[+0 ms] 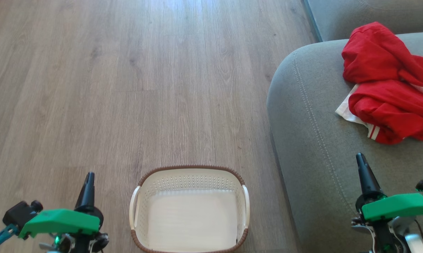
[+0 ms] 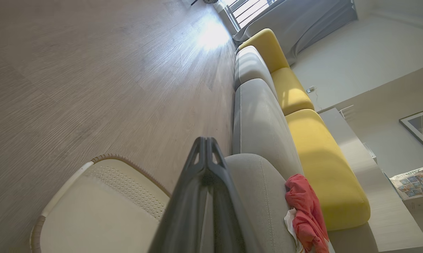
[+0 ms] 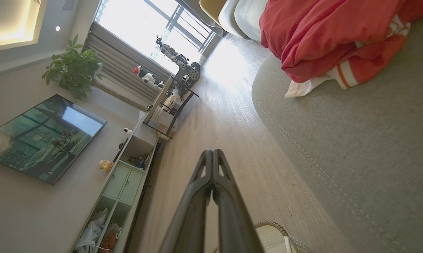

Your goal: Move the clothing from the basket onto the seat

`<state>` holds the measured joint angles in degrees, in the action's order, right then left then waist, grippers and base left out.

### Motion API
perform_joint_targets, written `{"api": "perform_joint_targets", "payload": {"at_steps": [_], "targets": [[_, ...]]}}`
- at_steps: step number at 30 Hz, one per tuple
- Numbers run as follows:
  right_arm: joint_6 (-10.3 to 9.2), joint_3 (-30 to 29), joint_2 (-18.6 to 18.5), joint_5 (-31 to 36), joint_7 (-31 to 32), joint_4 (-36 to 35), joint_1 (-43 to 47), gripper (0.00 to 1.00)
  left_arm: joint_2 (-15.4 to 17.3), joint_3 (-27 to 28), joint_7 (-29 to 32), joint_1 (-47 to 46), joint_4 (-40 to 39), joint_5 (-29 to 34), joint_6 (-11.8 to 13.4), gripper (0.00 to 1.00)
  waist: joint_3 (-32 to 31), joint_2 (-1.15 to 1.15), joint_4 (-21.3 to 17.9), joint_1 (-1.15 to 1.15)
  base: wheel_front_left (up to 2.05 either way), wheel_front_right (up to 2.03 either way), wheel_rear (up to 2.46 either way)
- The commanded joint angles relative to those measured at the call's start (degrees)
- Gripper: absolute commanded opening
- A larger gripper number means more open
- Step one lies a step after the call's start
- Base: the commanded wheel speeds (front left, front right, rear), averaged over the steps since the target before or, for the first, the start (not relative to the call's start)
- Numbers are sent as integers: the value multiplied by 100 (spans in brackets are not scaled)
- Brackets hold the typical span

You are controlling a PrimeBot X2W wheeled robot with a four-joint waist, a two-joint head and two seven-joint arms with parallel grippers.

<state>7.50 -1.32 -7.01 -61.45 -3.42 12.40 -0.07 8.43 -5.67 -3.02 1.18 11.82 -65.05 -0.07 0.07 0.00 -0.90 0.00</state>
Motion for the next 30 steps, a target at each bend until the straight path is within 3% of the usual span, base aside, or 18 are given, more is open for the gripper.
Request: {"api": "perform_joint_targets", "payload": {"at_steps": [1,30], "targets": [[-1,31,2,-109,32,-175,-331,0,21,209,17,-324,-135,-91,-64,0,0,0,1,0,0,0,0],[-1,-214,186,-1786,513,8,-479,0,-267,726,499,-548,61,-1564,-437,0,6,0,50,0,0,0,0]]}}
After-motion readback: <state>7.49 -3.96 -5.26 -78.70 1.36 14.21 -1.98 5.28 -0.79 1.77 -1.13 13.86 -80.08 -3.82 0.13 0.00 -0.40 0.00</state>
